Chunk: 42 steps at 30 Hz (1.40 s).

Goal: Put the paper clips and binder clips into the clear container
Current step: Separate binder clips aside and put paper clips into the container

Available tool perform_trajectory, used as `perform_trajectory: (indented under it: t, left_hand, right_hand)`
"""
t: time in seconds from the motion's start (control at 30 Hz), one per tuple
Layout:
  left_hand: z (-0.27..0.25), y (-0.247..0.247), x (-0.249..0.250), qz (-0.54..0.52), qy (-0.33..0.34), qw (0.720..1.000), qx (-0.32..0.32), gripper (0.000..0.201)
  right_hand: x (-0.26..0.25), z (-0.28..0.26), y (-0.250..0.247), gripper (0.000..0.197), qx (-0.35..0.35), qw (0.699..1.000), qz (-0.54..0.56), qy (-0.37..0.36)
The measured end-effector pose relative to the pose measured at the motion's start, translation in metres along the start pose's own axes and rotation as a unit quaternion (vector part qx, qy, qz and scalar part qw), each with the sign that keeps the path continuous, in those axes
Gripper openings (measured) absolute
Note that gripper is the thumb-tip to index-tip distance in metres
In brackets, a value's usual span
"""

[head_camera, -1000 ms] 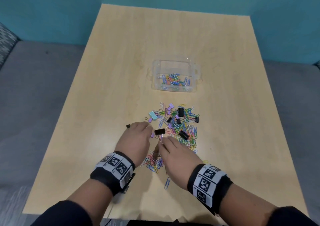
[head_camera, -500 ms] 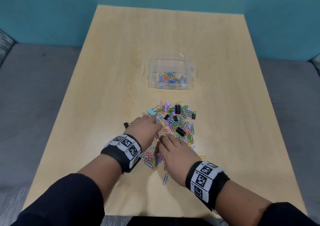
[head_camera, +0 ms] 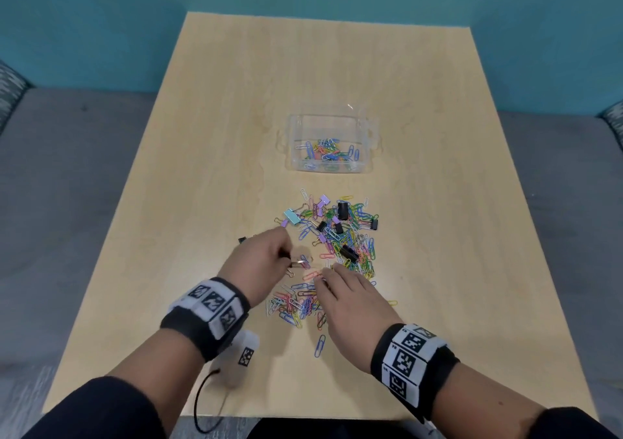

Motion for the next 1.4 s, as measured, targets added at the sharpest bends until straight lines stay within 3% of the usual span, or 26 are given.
perform_trajectory:
  t: [0.07,0.13,0.23,0.3,0.47,0.63,0.83,0.93,1.03,1.13,1.4]
  left_hand:
    - [-0.014,-0.021,-0.015,-0.085,-0.061,0.992,0.074,0.016]
    - [-0.032,-0.041,-0.035,-0.081,-0.123,0.982,0.121,0.018]
    - [-0.053,-0.054,-0.059,-0.008,-0.201,0.971,0.129,0.013]
    - [-0.058,-0.054,-0.066,0.008,-0.216,0.968,0.126,0.011]
    - [-0.059,-0.047,-0.056,0.068,-0.121,0.978,0.155,0.018]
    - [-0.052,-0.020,-0.027,0.095,-0.018,0.989,0.114,0.023]
    - [-0.046,-0.015,-0.027,0.088,-0.025,0.990,0.105,0.032]
    - [-0.045,-0.006,-0.025,0.123,0.022,0.991,0.048,0.039]
    - [-0.045,0.014,-0.021,0.160,0.080,0.983,-0.031,0.054]
    - [-0.032,0.023,-0.017,0.202,0.102,0.972,-0.067,0.071]
    - [0.015,0.023,-0.025,0.341,0.103,0.925,-0.133,0.073]
  right_hand:
    - [-0.003,0.003,-0.004,0.057,0.006,1.000,0.005,-0.011]
    - [-0.010,0.011,-0.005,0.057,0.011,1.000,0.001,-0.028]
    - [-0.025,0.031,-0.004,0.072,-0.002,0.998,-0.006,-0.068]
    - [-0.033,0.046,-0.006,0.074,-0.011,0.996,-0.008,-0.086]
    - [-0.035,0.088,-0.016,0.072,-0.031,0.996,-0.024,-0.075]
    - [-0.015,0.114,-0.020,0.069,-0.034,0.999,-0.033,-0.003]
    - [-0.016,0.082,-0.016,0.061,-0.025,0.997,-0.019,-0.065]
    - [-0.011,0.061,-0.010,0.059,-0.013,0.996,-0.001,-0.086]
    - [-0.002,0.044,-0.006,0.058,0.008,0.997,0.019,-0.079]
    - [0.007,0.028,-0.004,0.058,0.015,0.998,0.037,-0.048]
    - [-0.005,0.005,0.001,0.056,0.033,0.997,0.018,-0.061]
Point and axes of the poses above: each hand's wrist, its own z-axis towards the middle knuckle, its own y-axis out of the palm, x = y × z, the point moved 3 cm from there along z, towards the middle knuckle, and after that the axes turned 14 degrees about -z, right-handed, at the moved point
